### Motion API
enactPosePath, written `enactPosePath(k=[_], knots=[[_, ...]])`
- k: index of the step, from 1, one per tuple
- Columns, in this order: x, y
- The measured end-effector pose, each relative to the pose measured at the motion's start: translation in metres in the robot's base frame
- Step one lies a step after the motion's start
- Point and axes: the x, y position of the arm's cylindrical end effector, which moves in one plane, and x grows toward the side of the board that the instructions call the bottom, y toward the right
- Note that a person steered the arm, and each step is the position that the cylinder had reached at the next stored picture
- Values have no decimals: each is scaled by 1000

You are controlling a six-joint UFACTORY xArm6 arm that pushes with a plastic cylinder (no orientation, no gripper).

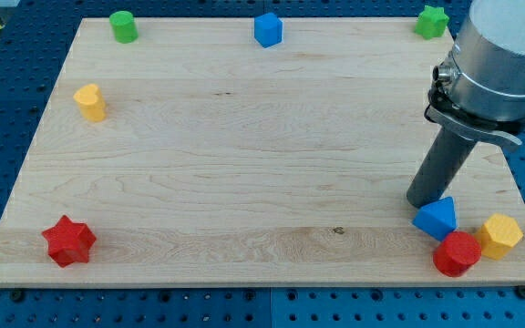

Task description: Push blue triangle into red circle

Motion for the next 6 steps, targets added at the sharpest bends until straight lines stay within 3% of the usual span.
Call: enactPosePath(k=[3, 6], knots=[[1, -45], [7, -16]])
